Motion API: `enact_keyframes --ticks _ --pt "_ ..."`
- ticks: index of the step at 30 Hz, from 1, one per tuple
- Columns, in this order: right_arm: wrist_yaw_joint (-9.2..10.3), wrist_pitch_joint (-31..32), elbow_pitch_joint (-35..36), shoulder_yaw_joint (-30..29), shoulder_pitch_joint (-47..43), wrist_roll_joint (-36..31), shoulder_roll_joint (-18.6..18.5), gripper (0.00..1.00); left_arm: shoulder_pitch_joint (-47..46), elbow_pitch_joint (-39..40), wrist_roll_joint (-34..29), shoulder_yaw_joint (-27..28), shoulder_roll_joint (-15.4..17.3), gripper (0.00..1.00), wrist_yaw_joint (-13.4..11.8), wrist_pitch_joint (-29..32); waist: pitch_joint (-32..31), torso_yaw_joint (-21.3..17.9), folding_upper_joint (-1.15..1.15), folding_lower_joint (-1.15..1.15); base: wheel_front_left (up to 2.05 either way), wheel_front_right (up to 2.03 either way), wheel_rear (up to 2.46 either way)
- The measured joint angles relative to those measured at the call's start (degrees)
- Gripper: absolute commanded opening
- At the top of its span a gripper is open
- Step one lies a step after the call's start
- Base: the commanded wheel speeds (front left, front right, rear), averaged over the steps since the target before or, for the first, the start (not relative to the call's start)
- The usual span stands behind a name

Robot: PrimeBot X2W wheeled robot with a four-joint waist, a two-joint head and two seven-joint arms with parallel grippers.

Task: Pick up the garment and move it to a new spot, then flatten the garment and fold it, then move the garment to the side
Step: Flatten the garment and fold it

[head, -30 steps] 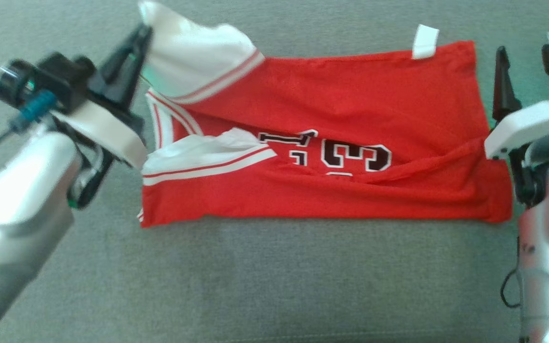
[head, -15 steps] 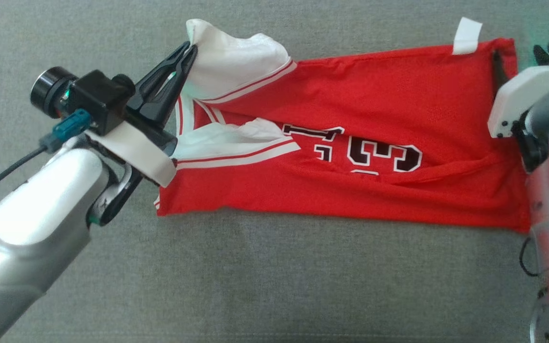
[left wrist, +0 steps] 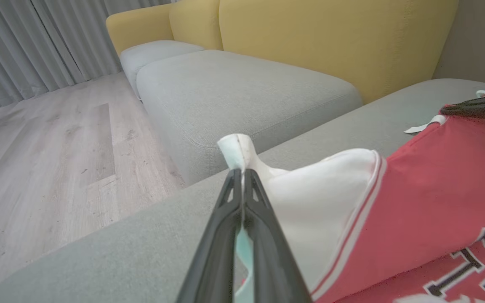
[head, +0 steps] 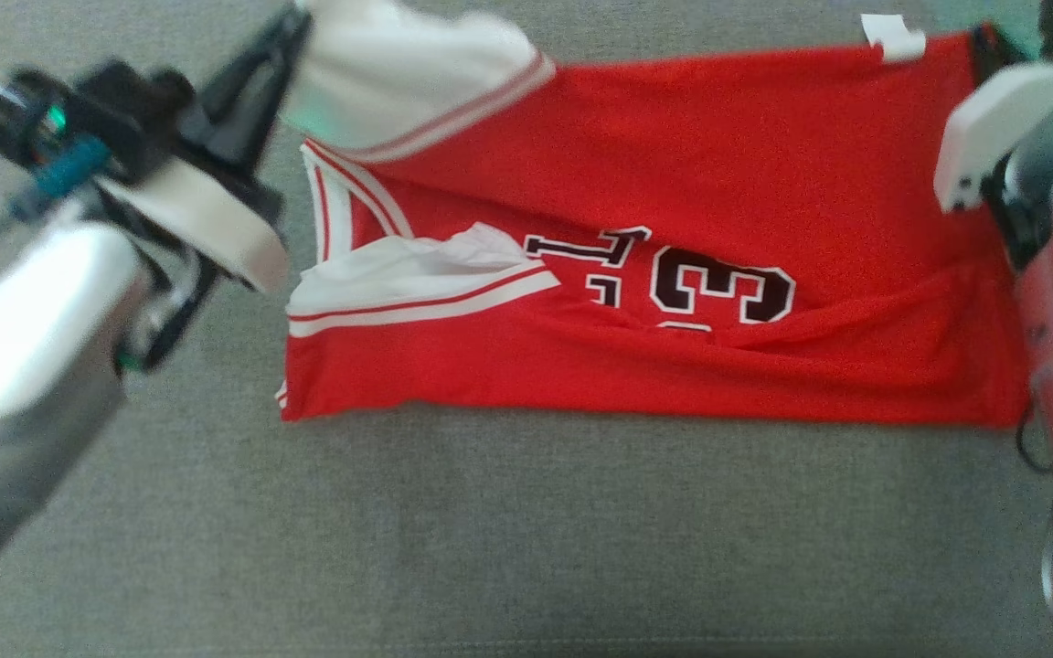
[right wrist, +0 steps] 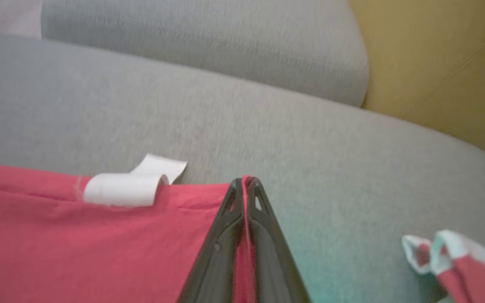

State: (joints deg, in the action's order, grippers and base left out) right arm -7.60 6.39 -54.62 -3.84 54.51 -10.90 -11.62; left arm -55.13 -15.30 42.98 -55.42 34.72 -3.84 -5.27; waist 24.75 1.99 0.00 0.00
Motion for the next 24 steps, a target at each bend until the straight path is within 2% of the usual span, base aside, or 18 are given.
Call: enact_keyframes --ticks 6,10,13,18,24 --pt "0.00 -4.81 -0.48 1.40 7.87 6.81 -0.12 0.00 -7.78 -7.28 0.87 2.14 0.25 0.00 2.14 1.16 1.09 -1.80 0.00 0.00 0.00 0.00 0.00" --pt "0.00 -8.23 -0.63 2.24 11.83 9.96 -0.35 0.00 -13.34 -13.22 -1.89 2.25 -0.59 0.00 3.30 -0.54 1.99 -2.98 0.00 0.00 0.00 0.00 0.00" --pt "0.00 -10.51 -1.35 3.67 13.73 11.21 -0.60 0.00 -17.50 -18.33 -5.16 2.16 -2.40 0.00 3.37 -4.17 2.58 -3.61 0.00 0.01 0.00 0.00 0.00" --pt "0.00 -12.74 -3.48 5.71 14.35 12.51 -0.87 0.00 -20.10 -24.15 -6.99 2.12 -5.38 0.00 3.52 -7.39 2.79 -3.84 0.00 0.01 0.00 0.00 0.00" --pt "0.00 -14.43 -7.03 10.39 14.04 15.44 -1.54 0.00 -19.29 -29.50 -8.26 1.35 -8.23 0.00 6.17 -8.76 1.75 -3.24 0.00 0.00 0.00 0.00 0.00"
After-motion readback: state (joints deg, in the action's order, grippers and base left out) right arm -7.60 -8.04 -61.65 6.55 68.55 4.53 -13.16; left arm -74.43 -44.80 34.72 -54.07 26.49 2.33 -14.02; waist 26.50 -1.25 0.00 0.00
